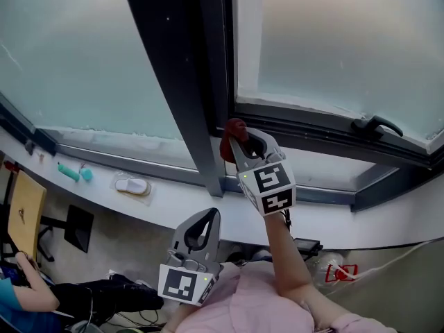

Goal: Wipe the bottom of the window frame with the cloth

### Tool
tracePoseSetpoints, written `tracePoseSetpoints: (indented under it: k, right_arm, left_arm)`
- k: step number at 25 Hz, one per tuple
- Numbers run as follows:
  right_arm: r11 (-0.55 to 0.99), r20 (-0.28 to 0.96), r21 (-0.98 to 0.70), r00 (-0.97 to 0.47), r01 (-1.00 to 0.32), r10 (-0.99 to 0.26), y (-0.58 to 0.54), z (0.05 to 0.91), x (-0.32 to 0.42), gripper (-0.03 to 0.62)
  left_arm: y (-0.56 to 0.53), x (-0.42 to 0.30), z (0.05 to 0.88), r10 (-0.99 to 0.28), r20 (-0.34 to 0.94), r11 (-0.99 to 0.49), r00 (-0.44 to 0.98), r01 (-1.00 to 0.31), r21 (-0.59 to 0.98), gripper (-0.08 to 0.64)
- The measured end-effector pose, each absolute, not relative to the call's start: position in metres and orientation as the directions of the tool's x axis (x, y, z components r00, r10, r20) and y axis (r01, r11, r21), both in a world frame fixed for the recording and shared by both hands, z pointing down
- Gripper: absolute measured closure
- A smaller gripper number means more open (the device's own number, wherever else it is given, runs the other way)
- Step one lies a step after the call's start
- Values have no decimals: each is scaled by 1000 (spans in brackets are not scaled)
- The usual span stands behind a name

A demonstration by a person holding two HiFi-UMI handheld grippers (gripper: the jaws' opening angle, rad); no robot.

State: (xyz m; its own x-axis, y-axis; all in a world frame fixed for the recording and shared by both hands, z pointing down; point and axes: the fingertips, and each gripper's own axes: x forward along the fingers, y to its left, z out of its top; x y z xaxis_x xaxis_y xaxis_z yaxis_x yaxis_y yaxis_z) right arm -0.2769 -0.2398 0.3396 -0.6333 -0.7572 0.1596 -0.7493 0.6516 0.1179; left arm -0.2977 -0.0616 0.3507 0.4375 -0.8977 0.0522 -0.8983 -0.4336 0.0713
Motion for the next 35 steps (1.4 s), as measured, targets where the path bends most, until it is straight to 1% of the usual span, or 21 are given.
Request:
tracePoseSetpoints:
  k: [2,6,13,22,27,32,35]
  right_arm:
    - [639,183,126,-616,-759,-767,-248,349,-278,529]
    - [638,149,120,-622,-761,-769,-250,349,-280,534]
    - [627,153,165,-608,-761,-779,-250,349,-278,535]
    - [583,136,186,-567,-791,-813,-251,340,-254,535]
    - [572,127,91,-560,-815,-819,-255,336,-228,534]
    - [550,151,152,-531,-821,-834,-252,339,-218,534]
    - [545,142,169,-527,-821,-838,-251,337,-214,534]
  left_arm:
    - [-63,-303,352,-901,55,-427,431,-901,76,560]
    - [-68,-306,353,-897,60,-433,438,-897,82,560]
    - [-71,-299,356,-878,67,-467,473,-880,88,560]
    - [-74,-293,357,-868,67,-486,493,-869,92,559]
    - [-75,-288,355,-860,63,-500,506,-861,90,560]
    - [-76,-275,353,-845,61,-526,531,-846,88,560]
    - [-76,-269,354,-838,64,-536,542,-840,87,560]
